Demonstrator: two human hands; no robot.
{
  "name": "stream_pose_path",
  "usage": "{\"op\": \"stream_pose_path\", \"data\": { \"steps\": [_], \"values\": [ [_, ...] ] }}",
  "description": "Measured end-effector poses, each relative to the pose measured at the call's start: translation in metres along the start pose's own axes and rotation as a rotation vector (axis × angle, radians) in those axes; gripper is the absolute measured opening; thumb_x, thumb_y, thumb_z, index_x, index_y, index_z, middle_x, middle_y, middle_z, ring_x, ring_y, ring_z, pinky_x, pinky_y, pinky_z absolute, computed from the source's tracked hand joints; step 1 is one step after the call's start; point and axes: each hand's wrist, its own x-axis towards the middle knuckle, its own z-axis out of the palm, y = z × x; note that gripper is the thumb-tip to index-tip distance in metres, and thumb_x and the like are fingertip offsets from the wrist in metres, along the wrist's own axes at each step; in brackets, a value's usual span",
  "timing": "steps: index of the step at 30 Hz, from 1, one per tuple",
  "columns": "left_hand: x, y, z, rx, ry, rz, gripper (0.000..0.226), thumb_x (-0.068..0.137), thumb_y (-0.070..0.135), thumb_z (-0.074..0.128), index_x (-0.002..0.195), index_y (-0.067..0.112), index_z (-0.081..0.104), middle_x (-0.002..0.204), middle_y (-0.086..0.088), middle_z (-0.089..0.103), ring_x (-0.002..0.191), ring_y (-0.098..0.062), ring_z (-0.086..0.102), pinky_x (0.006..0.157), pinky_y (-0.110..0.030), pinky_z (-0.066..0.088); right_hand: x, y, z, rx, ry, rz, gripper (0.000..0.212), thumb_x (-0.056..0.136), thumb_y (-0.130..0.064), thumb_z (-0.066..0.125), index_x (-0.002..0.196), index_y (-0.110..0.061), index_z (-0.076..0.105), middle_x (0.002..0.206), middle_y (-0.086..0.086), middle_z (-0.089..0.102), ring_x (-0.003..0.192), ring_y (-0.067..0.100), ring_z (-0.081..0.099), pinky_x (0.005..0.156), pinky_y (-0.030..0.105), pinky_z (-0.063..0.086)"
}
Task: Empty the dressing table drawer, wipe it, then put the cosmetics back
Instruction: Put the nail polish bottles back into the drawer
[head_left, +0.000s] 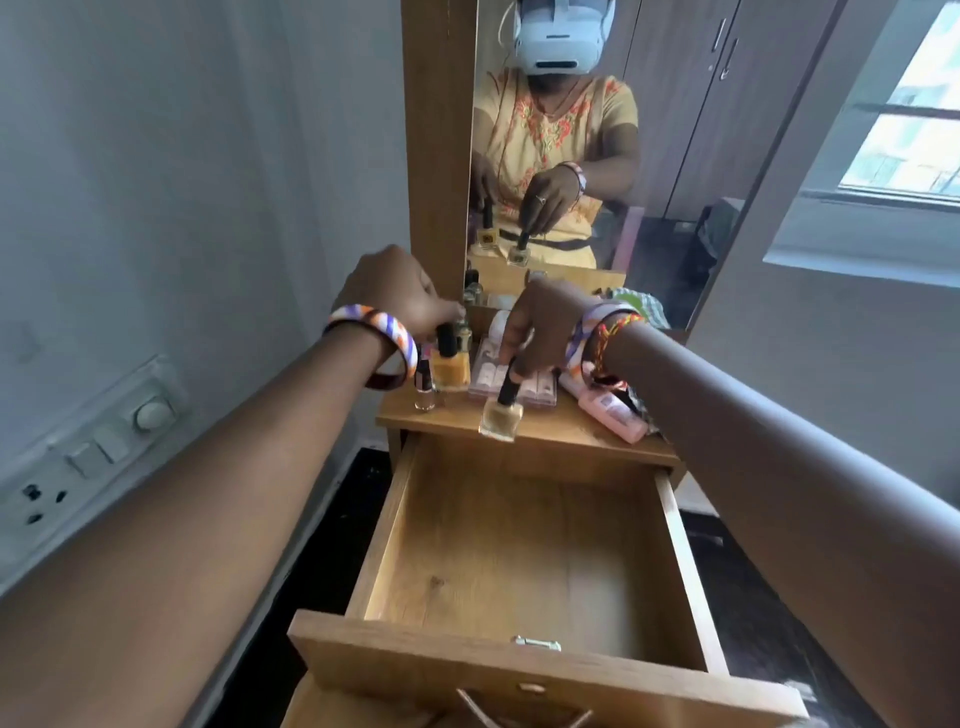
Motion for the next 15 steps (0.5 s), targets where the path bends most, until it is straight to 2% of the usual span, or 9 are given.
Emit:
{"op": "stream_pose_path", "data": {
  "steps": [2, 4, 5, 6, 8, 11, 15],
  "values": [
    [-0.016, -0.011, 0.017, 0.004, -0.065, -0.039, 0.03, 0.076, 0.033, 0.074, 0.059, 0.009, 0.069, 0.065, -0.011, 0.067, 0.067, -0.023, 0.065, 0.064, -0.025, 0.045, -0.006, 0.002, 0.022, -0.023, -0.053, 0.011, 0.027, 0.071, -0.005, 0.076, 0.098, -0.005, 0.073, 0.065, -0.005, 0.056, 0.038, -0.006, 0.05, 0.035, 0.0, 0.032],
    [-0.029, -0.023, 0.037, -0.012, -0.119, -0.091, 0.029, 0.075, 0.033, 0.075, 0.065, 0.006, 0.072, 0.068, -0.011, 0.069, 0.068, -0.025, 0.066, 0.065, -0.027, 0.049, -0.008, 0.008, 0.047, -0.014, -0.046, 0.032, 0.027, 0.069, -0.006, 0.078, 0.095, -0.006, 0.074, 0.076, 0.0, 0.059, 0.054, 0.002, 0.052, 0.039, 0.0, 0.033],
    [-0.035, -0.029, 0.047, -0.031, -0.139, -0.122, 0.027, 0.076, 0.032, 0.075, 0.069, 0.006, 0.074, 0.071, -0.012, 0.071, 0.068, -0.024, 0.067, 0.067, -0.028, 0.053, -0.009, 0.011, 0.06, -0.01, -0.026, 0.049, 0.025, 0.068, -0.007, 0.078, 0.093, -0.009, 0.074, 0.08, 0.001, 0.059, 0.066, 0.009, 0.055, 0.048, 0.002, 0.039],
    [-0.041, -0.034, 0.056, -0.049, -0.147, -0.148, 0.025, 0.076, 0.031, 0.075, 0.07, 0.006, 0.075, 0.072, -0.012, 0.072, 0.067, -0.023, 0.067, 0.07, -0.029, 0.054, -0.008, 0.013, 0.073, -0.006, -0.002, 0.066, 0.023, 0.067, -0.009, 0.079, 0.09, -0.011, 0.075, 0.083, 0.002, 0.059, 0.078, 0.015, 0.058, 0.061, 0.011, 0.047],
    [-0.051, -0.044, 0.074, -0.072, -0.138, -0.207, 0.023, 0.077, 0.028, 0.075, 0.072, 0.006, 0.075, 0.071, -0.011, 0.073, 0.062, -0.021, 0.064, 0.07, -0.028, 0.053, -0.008, 0.015, 0.097, 0.02, 0.039, 0.107, 0.018, 0.068, -0.01, 0.078, 0.086, -0.014, 0.074, 0.092, 0.006, 0.065, 0.093, 0.022, 0.06, 0.078, 0.026, 0.051],
    [-0.058, -0.057, 0.1, -0.109, -0.15, -0.282, 0.023, 0.08, 0.026, 0.073, 0.075, 0.003, 0.075, 0.071, -0.014, 0.072, 0.061, -0.021, 0.063, 0.07, -0.029, 0.054, -0.009, 0.015, 0.126, 0.093, 0.083, 0.153, 0.017, 0.078, -0.006, 0.07, 0.093, -0.013, 0.073, 0.103, 0.008, 0.069, 0.094, 0.022, 0.065, 0.076, 0.026, 0.05],
    [-0.057, -0.066, 0.123, -0.09, -0.151, -0.323, 0.026, 0.081, 0.03, 0.071, 0.074, 0.005, 0.073, 0.073, -0.014, 0.073, 0.069, -0.028, 0.07, 0.073, -0.034, 0.058, -0.008, 0.014, 0.153, 0.108, 0.118, 0.171, 0.02, 0.085, -0.004, 0.062, 0.101, -0.011, 0.071, 0.103, 0.012, 0.069, 0.095, 0.027, 0.066, 0.079, 0.029, 0.052]
  ]
}}
